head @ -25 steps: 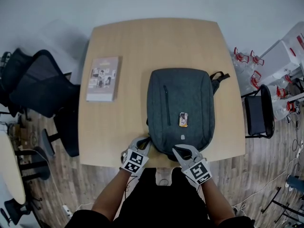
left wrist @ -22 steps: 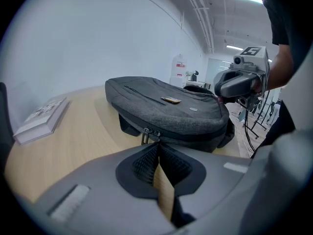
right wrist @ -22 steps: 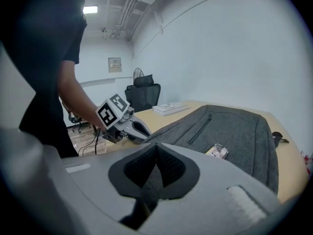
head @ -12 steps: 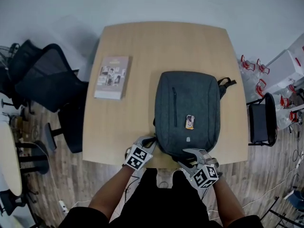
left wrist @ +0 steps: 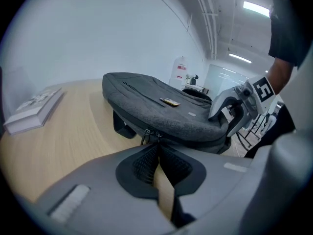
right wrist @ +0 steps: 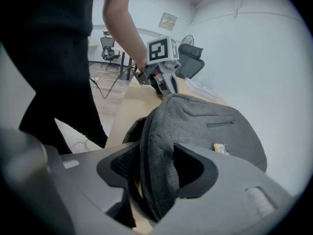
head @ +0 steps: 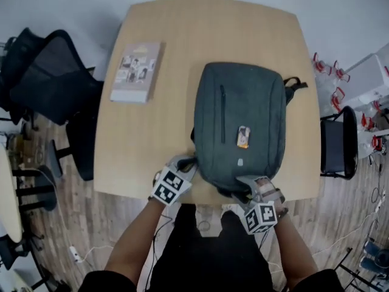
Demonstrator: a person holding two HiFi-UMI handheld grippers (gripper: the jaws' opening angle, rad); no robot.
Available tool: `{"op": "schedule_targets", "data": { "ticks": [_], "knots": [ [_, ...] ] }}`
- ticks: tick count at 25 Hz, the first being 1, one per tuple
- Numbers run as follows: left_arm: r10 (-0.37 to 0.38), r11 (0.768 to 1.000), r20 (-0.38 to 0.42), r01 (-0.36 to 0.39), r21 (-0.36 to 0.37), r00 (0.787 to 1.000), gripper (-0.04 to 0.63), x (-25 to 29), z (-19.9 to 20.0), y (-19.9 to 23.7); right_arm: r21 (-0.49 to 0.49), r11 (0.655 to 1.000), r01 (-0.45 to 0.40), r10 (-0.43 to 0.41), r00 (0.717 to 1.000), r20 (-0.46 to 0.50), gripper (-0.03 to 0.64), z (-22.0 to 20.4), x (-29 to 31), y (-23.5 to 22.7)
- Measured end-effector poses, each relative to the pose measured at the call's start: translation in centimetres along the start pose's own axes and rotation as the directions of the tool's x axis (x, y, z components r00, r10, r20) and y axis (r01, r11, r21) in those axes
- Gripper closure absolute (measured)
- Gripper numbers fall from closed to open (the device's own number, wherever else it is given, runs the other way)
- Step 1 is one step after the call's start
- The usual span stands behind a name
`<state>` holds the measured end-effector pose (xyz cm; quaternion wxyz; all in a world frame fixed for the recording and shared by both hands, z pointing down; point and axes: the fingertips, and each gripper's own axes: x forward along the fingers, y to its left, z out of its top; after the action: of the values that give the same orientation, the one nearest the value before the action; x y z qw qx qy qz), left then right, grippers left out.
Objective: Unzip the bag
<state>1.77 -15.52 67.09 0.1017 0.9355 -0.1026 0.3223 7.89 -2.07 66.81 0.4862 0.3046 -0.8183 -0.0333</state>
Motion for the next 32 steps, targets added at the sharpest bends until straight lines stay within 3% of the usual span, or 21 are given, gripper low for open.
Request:
{"op": "schedule_targets", "data": {
  "ticks": [6, 10, 15, 32],
  "knots": [
    [0.01, 0.993, 0.005, -0.01, 0.119, 1.0, 0.571, 1.2, 1.0, 0.0, -0.018, 1.0, 0.003, -0.003, 0.999, -0.036, 0.41, -1.4, 0.3, -1.0],
    [0.012, 0.994, 0.007, -0.012, 0.113, 1.0, 0.571, 1.1, 1.1, 0.2, 0.016, 1.0, -0.004, 0.005, 0.999, -0.045, 0.439, -1.5, 0.6, -1.5],
    [0.073, 0.991, -0.022, -0.07, 0.117, 0.997, 0.571, 0.1, -0.1, -0.4, 0.098, 0.995, -0.002, 0.005, 1.0, -0.03, 0.466, -1.3, 0.9, -2.0],
    [0.176, 0.983, -0.032, -0.174, 0.055, 0.984, 0.568, -1.5, -1.1, -4.8, 0.292, 0.956, 0.036, -0.015, 0.997, -0.075, 0.466, 2.1, 4.6, -4.6]
  ]
}}
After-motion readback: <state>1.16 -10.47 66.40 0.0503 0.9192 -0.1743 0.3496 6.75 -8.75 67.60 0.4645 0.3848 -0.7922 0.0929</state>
